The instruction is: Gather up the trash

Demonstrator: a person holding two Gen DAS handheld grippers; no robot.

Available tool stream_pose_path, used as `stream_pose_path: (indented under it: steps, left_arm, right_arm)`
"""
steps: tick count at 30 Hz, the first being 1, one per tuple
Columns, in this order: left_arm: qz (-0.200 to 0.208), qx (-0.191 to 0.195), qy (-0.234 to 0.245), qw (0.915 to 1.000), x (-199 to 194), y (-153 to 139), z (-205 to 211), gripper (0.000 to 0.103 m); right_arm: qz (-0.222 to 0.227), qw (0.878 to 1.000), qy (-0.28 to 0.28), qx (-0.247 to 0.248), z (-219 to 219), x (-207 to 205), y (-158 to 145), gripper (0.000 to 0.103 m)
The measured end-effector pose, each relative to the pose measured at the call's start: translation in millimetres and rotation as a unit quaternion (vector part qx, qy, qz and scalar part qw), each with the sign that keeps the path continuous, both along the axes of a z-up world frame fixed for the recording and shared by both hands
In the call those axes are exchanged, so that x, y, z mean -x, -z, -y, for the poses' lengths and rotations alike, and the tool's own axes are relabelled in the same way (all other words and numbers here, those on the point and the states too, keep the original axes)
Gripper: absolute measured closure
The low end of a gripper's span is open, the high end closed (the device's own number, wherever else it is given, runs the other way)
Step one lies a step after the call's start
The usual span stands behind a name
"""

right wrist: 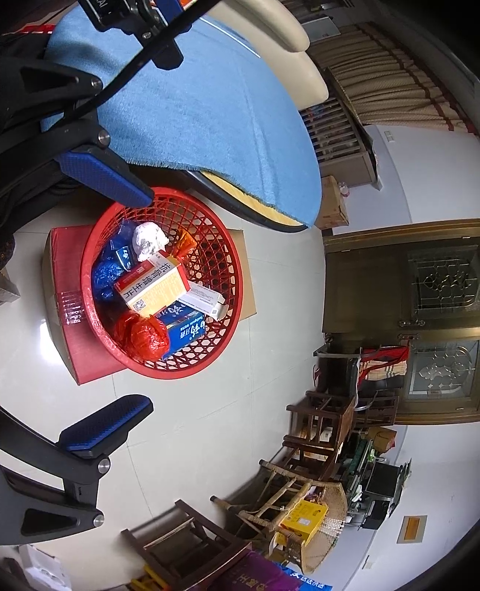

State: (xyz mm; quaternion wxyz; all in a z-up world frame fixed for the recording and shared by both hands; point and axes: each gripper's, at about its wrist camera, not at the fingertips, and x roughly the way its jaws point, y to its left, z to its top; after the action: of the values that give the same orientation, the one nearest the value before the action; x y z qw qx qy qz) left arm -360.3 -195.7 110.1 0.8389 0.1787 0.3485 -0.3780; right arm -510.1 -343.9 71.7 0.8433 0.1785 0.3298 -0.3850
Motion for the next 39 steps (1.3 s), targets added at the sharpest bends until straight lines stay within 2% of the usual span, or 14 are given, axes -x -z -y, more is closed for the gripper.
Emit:
stream_pose_path:
  steps: [39]
  left_arm:
    - [0.001, 0.004, 0.016, 0.9999, 6.3, 1.4, 5.6, 0.021]
  right_arm:
    - [0.001, 1.0, 0.004, 0.005, 0.4, 3.4, -6.3, 0.001]
